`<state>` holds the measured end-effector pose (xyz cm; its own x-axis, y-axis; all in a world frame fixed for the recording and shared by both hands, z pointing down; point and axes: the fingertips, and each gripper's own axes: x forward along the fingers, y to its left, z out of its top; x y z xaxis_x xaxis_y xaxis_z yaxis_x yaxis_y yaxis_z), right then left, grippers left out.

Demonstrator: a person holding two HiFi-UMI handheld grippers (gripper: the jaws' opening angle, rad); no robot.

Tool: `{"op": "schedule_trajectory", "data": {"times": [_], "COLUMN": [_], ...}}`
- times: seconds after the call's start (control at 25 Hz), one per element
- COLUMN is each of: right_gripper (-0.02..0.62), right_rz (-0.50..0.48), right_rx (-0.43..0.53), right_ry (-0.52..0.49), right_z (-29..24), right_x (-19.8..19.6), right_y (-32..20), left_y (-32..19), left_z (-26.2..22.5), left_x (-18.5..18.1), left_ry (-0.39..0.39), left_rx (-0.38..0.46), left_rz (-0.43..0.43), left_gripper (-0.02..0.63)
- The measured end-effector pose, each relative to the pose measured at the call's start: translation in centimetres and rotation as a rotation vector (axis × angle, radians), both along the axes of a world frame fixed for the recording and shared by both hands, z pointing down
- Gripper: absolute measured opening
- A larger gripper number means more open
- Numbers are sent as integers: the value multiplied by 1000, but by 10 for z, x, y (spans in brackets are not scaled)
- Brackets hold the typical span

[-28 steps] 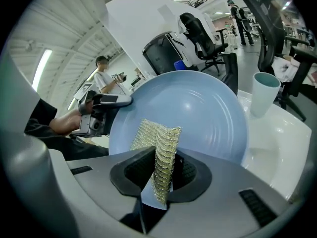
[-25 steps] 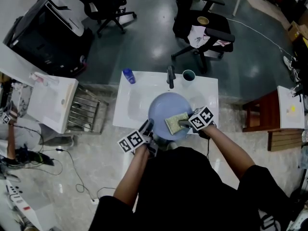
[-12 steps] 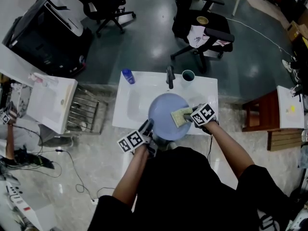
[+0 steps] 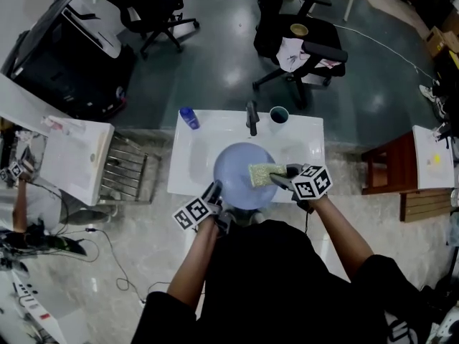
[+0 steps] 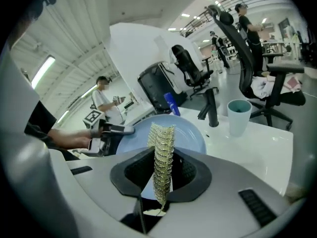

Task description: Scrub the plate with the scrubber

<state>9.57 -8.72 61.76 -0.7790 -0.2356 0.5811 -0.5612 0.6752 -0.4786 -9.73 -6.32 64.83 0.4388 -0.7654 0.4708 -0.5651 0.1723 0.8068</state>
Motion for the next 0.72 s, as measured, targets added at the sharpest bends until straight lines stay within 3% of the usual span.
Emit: {"op": "schedule_trajectory", "data": {"times": [0.32,0.48,0.72], "right_gripper": [66,66,66], "right_rz": [267,309,369], "right_rx": [97,72,26], "right_ry": [-92,-110,-89], "right_z": [-14,-7,7], "right_x": [26,29,43], "right_y": [0,7,26], "left_y": [-18,-33,-50], "left_z": [51,93,148], "left_x": [3,12,9], "left_ry": [-33,3,-9], "left_rx": [-115,-212,-338], "left_rz": [30,29,27], "left_gripper": [77,80,80]}}
